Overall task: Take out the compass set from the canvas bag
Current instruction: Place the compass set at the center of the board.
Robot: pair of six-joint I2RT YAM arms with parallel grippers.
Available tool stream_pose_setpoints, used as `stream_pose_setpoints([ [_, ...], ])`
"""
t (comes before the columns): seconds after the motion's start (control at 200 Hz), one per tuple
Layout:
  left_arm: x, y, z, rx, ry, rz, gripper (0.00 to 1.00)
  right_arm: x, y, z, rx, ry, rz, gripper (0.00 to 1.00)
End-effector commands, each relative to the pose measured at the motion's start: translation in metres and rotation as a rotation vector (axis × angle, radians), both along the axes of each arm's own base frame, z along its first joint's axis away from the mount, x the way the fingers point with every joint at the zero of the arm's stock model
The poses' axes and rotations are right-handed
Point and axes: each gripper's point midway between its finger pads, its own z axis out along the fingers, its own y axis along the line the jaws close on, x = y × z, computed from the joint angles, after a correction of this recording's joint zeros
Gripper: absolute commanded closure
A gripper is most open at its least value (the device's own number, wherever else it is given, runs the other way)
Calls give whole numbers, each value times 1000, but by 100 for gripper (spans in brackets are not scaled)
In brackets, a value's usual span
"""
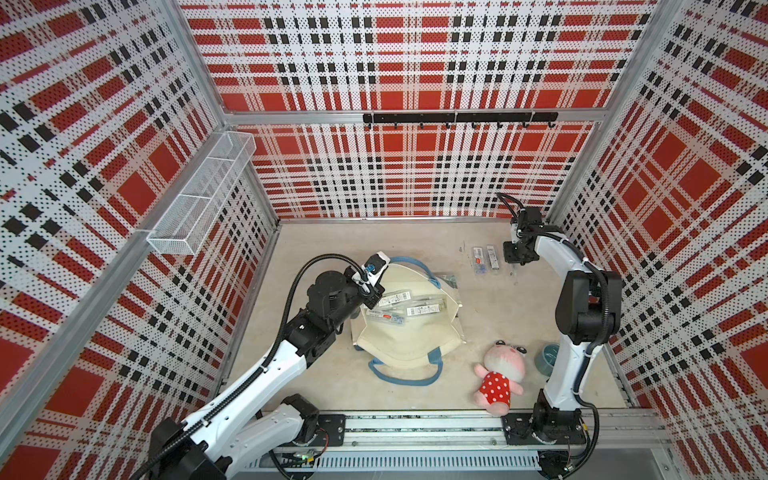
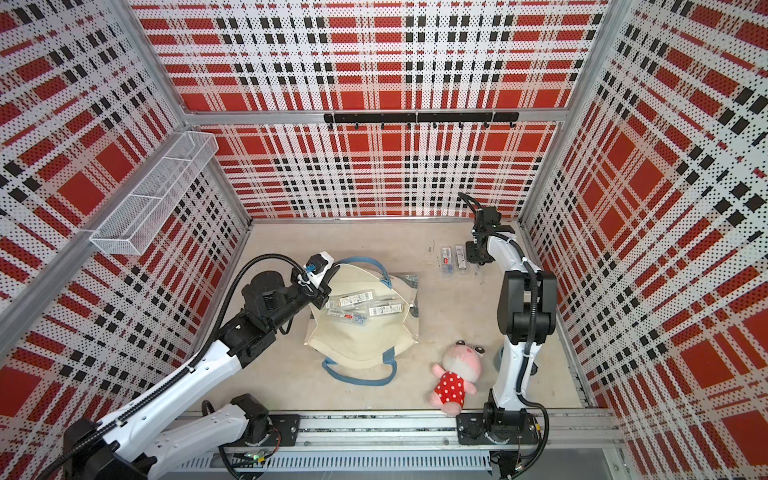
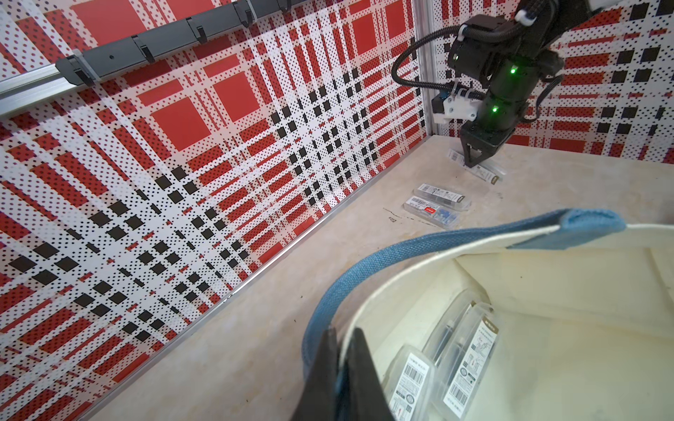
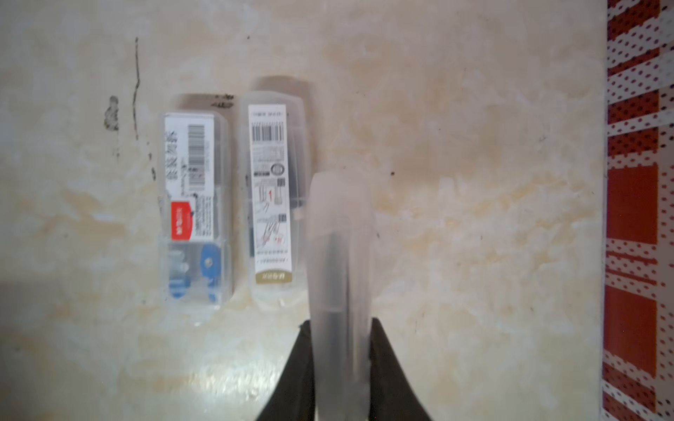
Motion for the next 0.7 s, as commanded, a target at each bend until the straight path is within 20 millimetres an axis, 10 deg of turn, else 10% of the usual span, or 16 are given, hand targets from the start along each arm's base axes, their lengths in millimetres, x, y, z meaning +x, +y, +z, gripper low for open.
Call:
stream_pose_setpoints([
  [0.0, -5, 1, 47, -96, -123, -16, 100, 12, -15, -2, -23, 3, -39, 85],
  [0.691, -6, -2, 48, -101, -119, -28, 100, 43, -21, -33, -21, 40, -55, 69],
])
